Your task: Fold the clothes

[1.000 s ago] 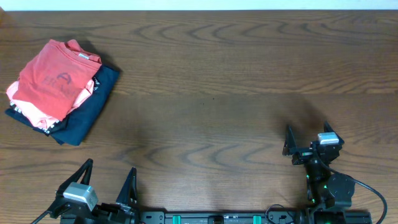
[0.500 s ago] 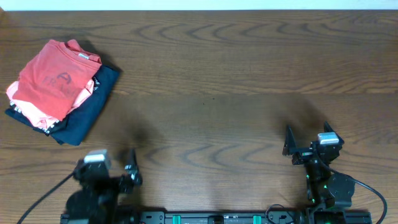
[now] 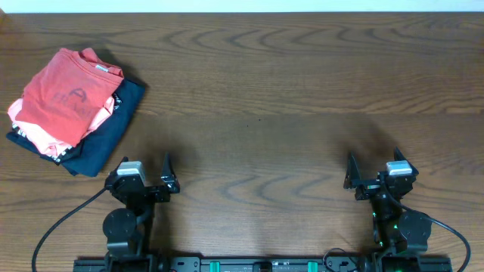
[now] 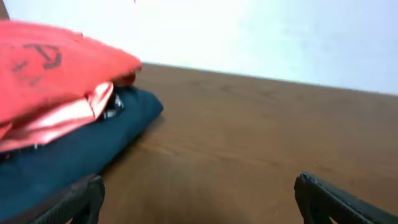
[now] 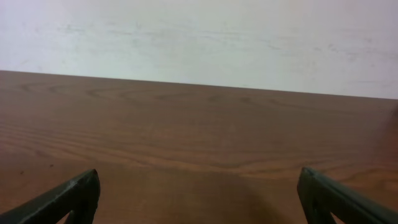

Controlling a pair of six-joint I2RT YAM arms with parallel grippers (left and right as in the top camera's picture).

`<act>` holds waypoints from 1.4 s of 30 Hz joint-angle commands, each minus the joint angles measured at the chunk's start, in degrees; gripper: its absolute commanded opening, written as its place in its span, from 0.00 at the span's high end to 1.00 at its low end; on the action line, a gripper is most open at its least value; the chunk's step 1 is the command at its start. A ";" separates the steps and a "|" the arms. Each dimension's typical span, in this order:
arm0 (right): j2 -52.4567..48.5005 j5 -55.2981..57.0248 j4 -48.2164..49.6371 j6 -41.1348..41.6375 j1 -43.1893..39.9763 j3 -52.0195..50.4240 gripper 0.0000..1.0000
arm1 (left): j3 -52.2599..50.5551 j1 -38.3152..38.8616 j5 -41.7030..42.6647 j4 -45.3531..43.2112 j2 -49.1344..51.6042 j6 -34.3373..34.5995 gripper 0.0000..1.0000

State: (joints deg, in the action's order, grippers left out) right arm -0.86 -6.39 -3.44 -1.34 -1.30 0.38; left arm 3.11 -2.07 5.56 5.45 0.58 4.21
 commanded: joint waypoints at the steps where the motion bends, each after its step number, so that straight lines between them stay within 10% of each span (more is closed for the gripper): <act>1: 0.22 0.42 -0.26 -0.90 0.61 -0.07 0.01 | -1.62 -0.22 -0.72 -2.25 -0.48 -0.81 0.02; 42: 0.22 0.42 -0.26 -0.90 0.61 -0.07 0.01 | -2.89 0.81 -2.60 -1.68 -0.37 -1.40 0.02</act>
State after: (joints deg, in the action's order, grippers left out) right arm -0.84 -6.37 -3.46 -1.37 -1.30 0.38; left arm 1.61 -1.43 3.42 2.48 0.58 3.99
